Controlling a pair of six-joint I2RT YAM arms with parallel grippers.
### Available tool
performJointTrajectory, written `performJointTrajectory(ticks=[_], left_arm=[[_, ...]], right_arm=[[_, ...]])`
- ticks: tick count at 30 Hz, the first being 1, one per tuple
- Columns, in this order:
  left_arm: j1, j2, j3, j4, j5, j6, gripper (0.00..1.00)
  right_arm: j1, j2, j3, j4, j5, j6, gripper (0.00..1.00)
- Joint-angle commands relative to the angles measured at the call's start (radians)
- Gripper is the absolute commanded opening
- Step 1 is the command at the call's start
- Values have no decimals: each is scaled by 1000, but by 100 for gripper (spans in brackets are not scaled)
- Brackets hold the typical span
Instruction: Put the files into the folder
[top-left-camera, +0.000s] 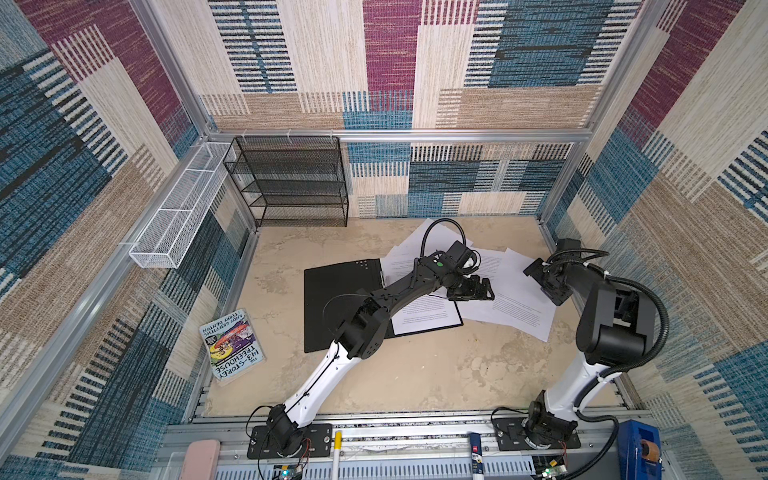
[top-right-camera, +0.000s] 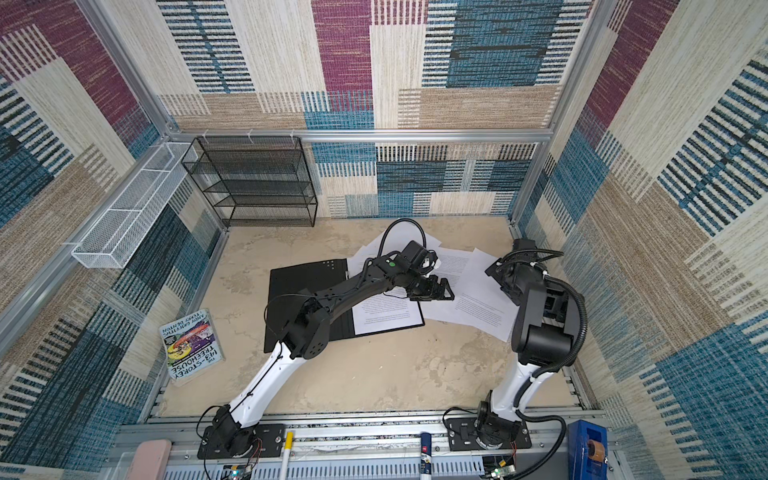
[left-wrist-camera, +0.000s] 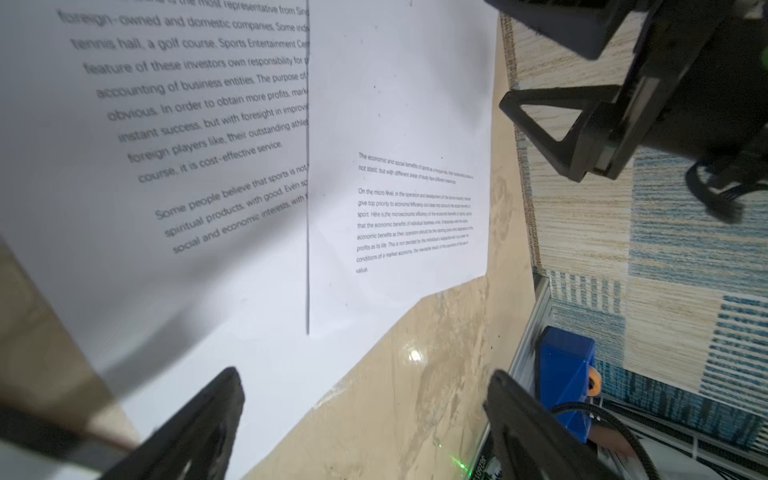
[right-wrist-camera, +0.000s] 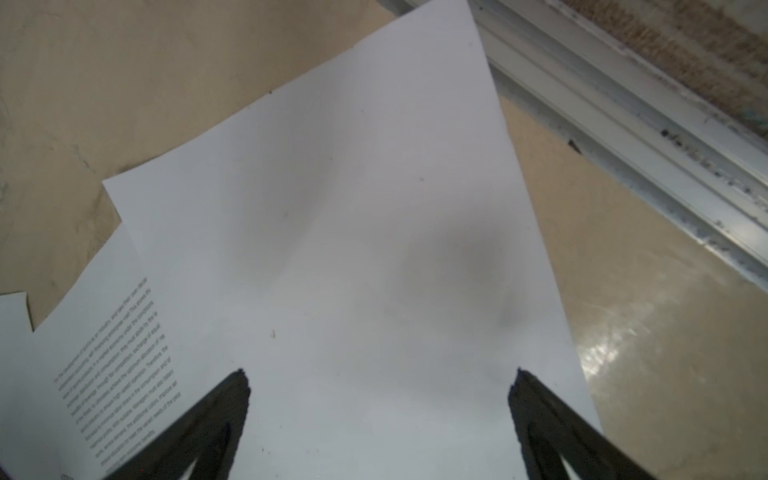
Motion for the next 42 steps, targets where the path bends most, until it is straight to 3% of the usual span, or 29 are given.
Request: performJointTrajectory(ticks=[1, 7, 21, 27, 31, 36, 42], left_arm=[[0, 26, 18, -16, -31, -15, 92], [2, 65, 24, -12, -34, -25, 92], [5, 71, 6, -37, -34, -45, 92], [1, 22, 15, -32, 33, 4, 92], [-7, -50, -9, -31, 82, 38, 92], [-22, -169, -136, 9, 91, 54, 92], [-29, -137, -120, 27, 141, 32, 92]], right_arm=[[0, 23, 10, -11, -3, 0, 100], [-1, -8, -72, 4, -70, -22, 100], [-7, -283, -405, 52, -335, -66, 100], [-12, -406, -384, 7, -295, -58, 100], [-12, -408, -330, -15, -289, -47, 100], [-15, -422, -303, -27, -146, -50, 100], [-12, -314, -261, 17, -232, -53, 99]])
